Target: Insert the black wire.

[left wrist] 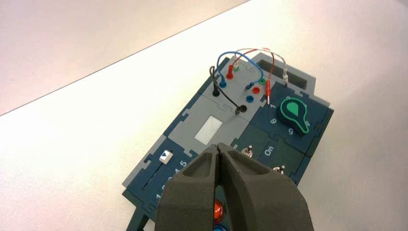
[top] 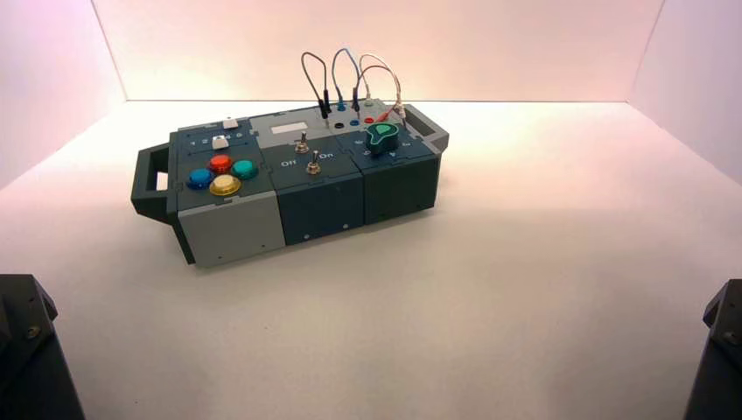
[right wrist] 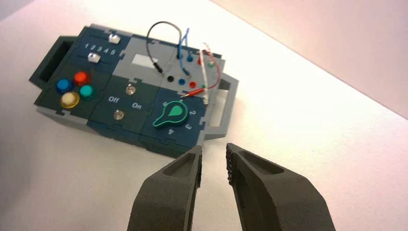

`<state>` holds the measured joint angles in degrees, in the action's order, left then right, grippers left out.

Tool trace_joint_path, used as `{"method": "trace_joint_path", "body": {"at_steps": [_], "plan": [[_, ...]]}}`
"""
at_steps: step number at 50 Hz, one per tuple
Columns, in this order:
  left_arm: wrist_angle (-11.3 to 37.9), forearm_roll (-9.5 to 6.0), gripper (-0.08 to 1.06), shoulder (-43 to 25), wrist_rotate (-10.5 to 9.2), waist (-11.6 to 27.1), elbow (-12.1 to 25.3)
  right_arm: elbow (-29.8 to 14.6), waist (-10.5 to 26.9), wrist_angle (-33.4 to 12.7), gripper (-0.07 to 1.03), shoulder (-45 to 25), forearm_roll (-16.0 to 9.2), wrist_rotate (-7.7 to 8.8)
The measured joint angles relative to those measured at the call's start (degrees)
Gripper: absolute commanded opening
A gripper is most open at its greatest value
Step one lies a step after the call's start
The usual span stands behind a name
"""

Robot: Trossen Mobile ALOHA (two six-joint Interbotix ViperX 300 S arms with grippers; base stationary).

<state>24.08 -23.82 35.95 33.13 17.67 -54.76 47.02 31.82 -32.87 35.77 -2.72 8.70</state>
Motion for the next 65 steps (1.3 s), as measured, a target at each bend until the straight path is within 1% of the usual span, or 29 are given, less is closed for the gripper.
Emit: {"method": "trace_joint_path", "body": {"at_steps": [4,8,12,15,22,30,36,38,48,65], "plan": [[0.3,0.00,-0.03,-0.1,0.70,0.2,0.0,-0.7,0.4,-0.1,0.29,-1.5,0.0,0.00],[0.3,0.00,-0.03,0.0,0.70,0.2,0.0,-1.1,1.0,0.0,0.29,-2.4,-0.3,0.00],[0.4,0.00,-0.03,-0.1,0.79,0.1,0.0,-1.8,1.7,0.3,0.29,-3.5,-1.1,0.00],[0.4,0.00,-0.03,-0.2,0.70,0.2,0.0,-2.1,1.9,0.7,0.29,-4.1,-1.8,0.09],[0.4,0.00,-0.03,-0.4,0.79,0.2,0.0,-2.7,2.1,1.2,0.29,-5.9,-2.4,0.00],[0.3,0.00,-0.03,-0.4,0.79,0.2,0.0,-3.4,3.2,1.8,0.29,-8.1,-2.5,0.00],[0.3,0.00,-0.03,-0.4,0.79,0.1,0.0,-4.3,5.1,2.8,0.29,-10.5,-2.6,0.00],[0.3,0.00,-0.03,-0.4,0.79,0.2,0.0,-5.2,6.0,3.1,0.29,-12.0,-2.8,0.00],[0.3,0.00,-0.03,-0.4,0.62,0.1,0.0,-7.8,7.7,3.8,0.29,-17.4,-3.2,0.00],[0.3,0.00,-0.03,-0.2,0.62,-0.1,0.0,-10.8,8.8,4.1,0.29,-23.1,-3.2,0.09]]}}
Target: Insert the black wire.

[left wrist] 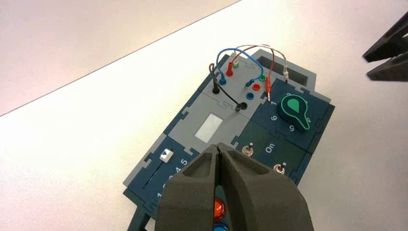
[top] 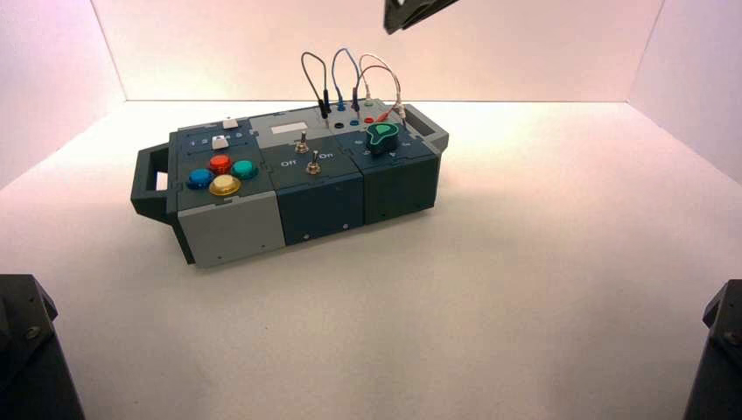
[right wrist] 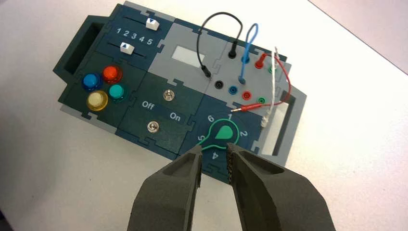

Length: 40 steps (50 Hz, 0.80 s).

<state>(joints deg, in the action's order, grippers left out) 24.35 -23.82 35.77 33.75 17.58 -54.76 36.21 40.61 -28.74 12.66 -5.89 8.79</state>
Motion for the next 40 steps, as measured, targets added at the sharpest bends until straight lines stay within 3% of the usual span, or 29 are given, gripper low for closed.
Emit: {"method": "trace_joint_path", "body": {"at_steps": [40], "plan": [[0.0,0.00,-0.03,0.9,-0.09,-0.9,0.0,-7.0,1.8,1.3,0.29,-12.8,0.3,0.00]]}}
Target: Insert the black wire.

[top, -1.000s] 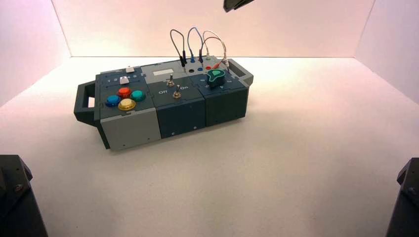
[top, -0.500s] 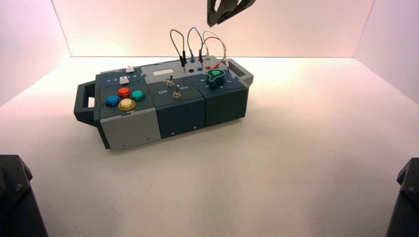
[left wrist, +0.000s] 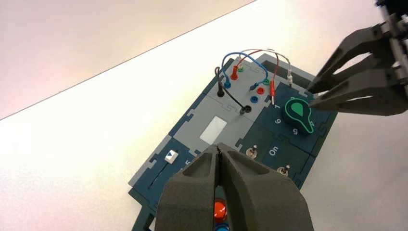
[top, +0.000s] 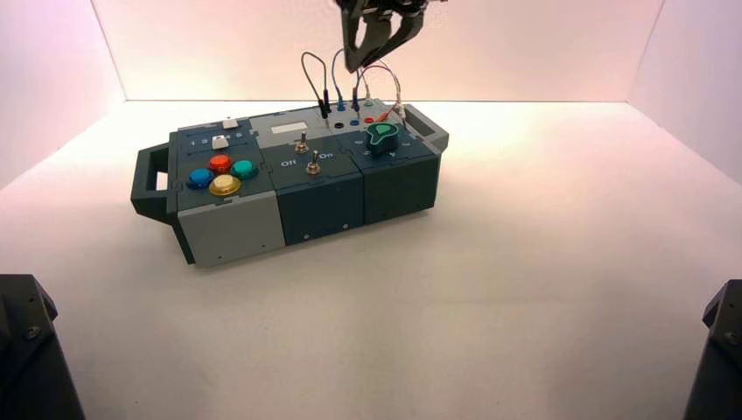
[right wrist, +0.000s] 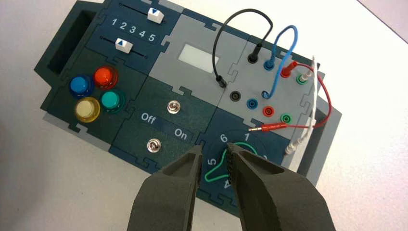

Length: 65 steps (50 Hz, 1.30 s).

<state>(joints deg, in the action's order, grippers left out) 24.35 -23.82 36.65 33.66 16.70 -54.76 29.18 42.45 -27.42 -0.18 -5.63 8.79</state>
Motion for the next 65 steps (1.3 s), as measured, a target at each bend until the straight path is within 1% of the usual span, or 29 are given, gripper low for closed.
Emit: {"method": "trace_joint_path", "body": {"at_steps": [16,27,34,46,65], "plan": [[-0.1,0.00,-0.03,0.0,0.00,-0.9,0.0,-2.6,0.2,0.1,0.30,-3.3,0.4,0.00],[-0.1,0.00,-0.03,0.0,0.09,-1.2,0.0,-4.7,0.3,0.1,0.35,-6.2,1.7,-0.09],[-0.2,0.00,-0.03,0.0,0.00,-1.3,0.0,-5.9,0.3,0.1,0.38,-7.6,1.8,0.00],[-0.2,0.00,-0.03,0.0,0.00,-1.4,0.0,-7.8,0.3,0.1,0.38,-9.6,2.3,0.00],[-0.3,0.00,-0.03,0.0,0.00,-2.0,-0.1,-10.6,0.3,0.1,0.38,-12.9,2.3,-0.09]]}}
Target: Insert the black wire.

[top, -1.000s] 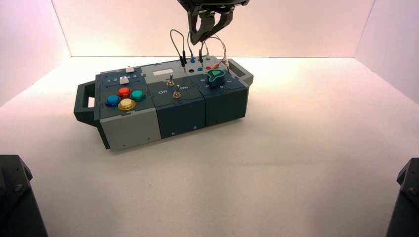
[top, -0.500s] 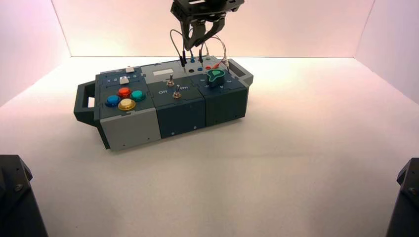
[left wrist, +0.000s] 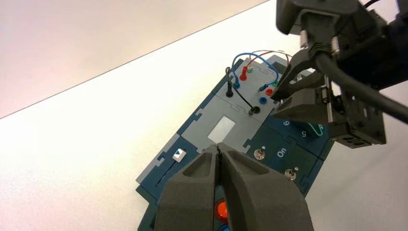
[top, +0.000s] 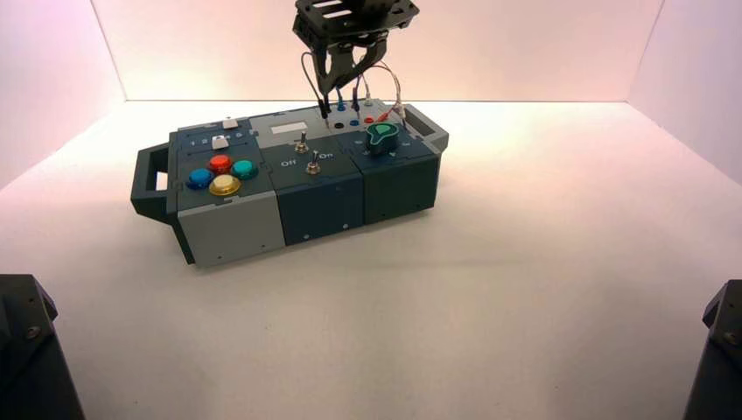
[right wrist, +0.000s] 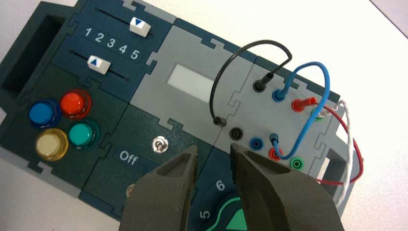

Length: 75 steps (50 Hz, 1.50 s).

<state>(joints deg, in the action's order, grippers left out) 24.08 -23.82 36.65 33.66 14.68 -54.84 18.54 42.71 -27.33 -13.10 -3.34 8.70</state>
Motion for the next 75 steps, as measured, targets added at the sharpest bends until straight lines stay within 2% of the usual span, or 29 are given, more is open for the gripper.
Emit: {"method": "trace_joint_path", "body": {"at_steps": [39,52,60,75], "plan": [[0.0,0.00,-0.03,0.0,0.00,-0.7,0.1,-4.7,0.4,-0.8,0.36,-6.2,0.4,0.00],[0.0,0.00,-0.03,0.1,0.00,-0.9,0.0,-5.4,0.4,-0.8,0.22,-7.4,1.4,0.09],[0.0,0.00,-0.03,0.0,0.00,-0.9,0.1,-5.5,0.4,-0.8,0.12,-7.5,2.9,0.09],[0.0,0.00,-0.03,0.1,0.00,-1.0,0.1,-5.9,0.4,-0.7,-0.02,-7.8,3.3,0.00]]}}
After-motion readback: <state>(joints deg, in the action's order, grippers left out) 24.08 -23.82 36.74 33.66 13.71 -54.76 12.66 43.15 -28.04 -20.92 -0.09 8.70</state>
